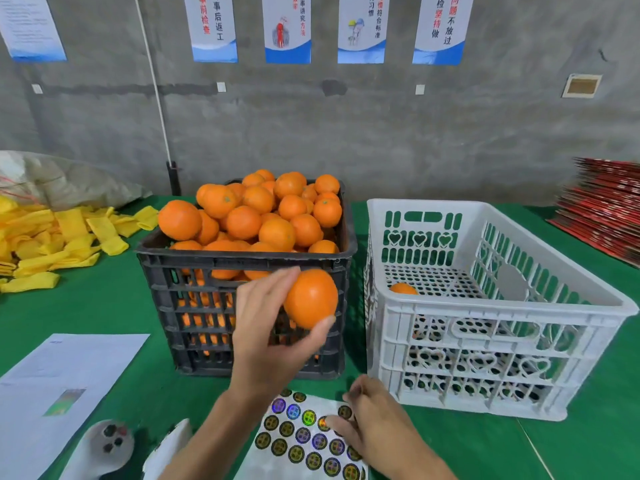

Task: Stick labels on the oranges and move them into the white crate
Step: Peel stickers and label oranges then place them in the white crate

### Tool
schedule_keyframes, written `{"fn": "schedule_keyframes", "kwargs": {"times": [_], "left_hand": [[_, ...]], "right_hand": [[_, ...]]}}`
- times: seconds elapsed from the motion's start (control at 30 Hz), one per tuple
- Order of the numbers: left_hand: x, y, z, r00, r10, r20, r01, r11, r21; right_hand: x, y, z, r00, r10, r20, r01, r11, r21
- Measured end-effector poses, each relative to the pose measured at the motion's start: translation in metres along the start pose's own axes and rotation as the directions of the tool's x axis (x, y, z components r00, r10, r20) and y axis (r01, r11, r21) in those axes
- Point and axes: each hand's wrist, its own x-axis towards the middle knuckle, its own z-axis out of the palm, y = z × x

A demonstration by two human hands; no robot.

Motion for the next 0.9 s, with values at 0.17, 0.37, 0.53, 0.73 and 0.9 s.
{"fn": "schedule_keyframes", "kwargs": {"times": [0.17,0.37,0.53,0.73,0.9], "left_hand": [[-0.07,-0.005,0.016,0.978,-0.114,0.177,0.137,0.983,-0.125],[-0.115,-0.014,0.026,0.764,-0.521,0.382,0.634,0.719,-0.287],[-0.117,-0.019,0.027,0.683,-0.604,0.411,0.723,0.638,-0.264],[-0.115,-0.016,0.025,0.647,-0.656,0.388,0.759,0.604,-0.244],[-0.114,-0.013,0.025,0.659,-0.657,0.366,0.749,0.622,-0.23]], "right_hand": [[0.003,0.013,0.016,0.991,-0.071,-0.113,0.076,0.996,0.037],[0.007,0.017,0.029,0.975,-0.136,-0.176,0.147,0.988,0.05],[0.004,0.017,0.032,0.955,-0.194,-0.225,0.199,0.98,0.003],[0.001,0.018,0.03,0.905,-0.324,-0.275,0.308,0.946,-0.1],[-0.002,0.015,0.037,0.904,-0.224,-0.364,0.268,0.96,0.076]]}}
